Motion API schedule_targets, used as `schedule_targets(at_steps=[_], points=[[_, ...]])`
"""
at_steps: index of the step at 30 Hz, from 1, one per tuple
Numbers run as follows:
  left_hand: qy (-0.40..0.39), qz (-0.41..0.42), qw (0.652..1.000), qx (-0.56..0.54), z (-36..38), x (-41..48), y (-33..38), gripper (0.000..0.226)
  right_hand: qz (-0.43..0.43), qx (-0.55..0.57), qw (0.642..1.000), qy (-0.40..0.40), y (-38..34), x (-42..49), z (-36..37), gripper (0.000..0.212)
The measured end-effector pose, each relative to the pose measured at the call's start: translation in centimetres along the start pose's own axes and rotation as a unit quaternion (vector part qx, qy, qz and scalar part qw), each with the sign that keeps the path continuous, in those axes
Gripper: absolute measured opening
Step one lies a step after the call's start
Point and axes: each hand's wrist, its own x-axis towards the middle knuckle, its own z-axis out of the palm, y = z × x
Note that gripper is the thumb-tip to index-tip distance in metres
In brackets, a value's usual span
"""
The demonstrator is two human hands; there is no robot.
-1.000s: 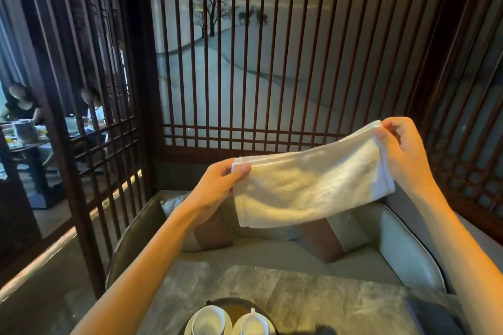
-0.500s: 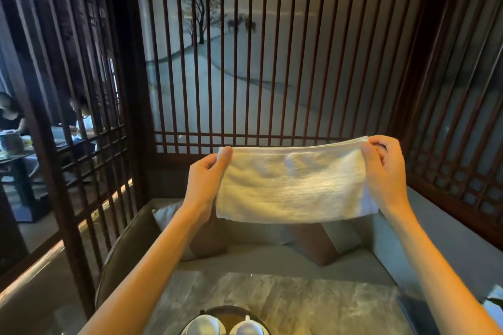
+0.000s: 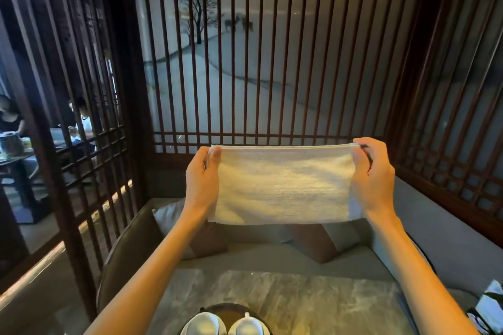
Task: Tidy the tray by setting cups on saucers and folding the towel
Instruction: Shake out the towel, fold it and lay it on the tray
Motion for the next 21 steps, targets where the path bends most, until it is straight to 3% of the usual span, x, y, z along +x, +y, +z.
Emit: schedule_targets(at_steps=[5, 9, 13, 17, 21], points=[[-0.010, -0.069, 0.997, -0.018, -0.1, 0.5, -0.7, 0.029, 0.033, 0.019, 0.999, -0.006, 0.4, 0.2, 0.2, 0.016], [-0.015, -0.127, 0.992, -0.010, -0.3, 0.4, -2.0, 0.035, 0.089, 0.051, 0.993, -0.062, 1.0, 0.1, 0.2, 0.015], [-0.030, -0.156, 0.987, 0.019, -0.3, -0.6, -2.9, 0.035, 0.091, -0.016, 0.991, -0.102, 1.3, -0.6, 0.1, 0.019], [-0.098, -0.201, 0.969, 0.104, 2.0, -2.4, -2.8, 0.031, 0.078, -0.112, 0.977, -0.162, 0.3, -3.0, 1.6, 0.024], [-0.188, -0.212, 0.956, 0.080, 4.8, -5.8, -1.8, 0.028, 0.048, -0.163, 0.959, -0.225, -1.1, -6.5, 4.0, 0.025]])
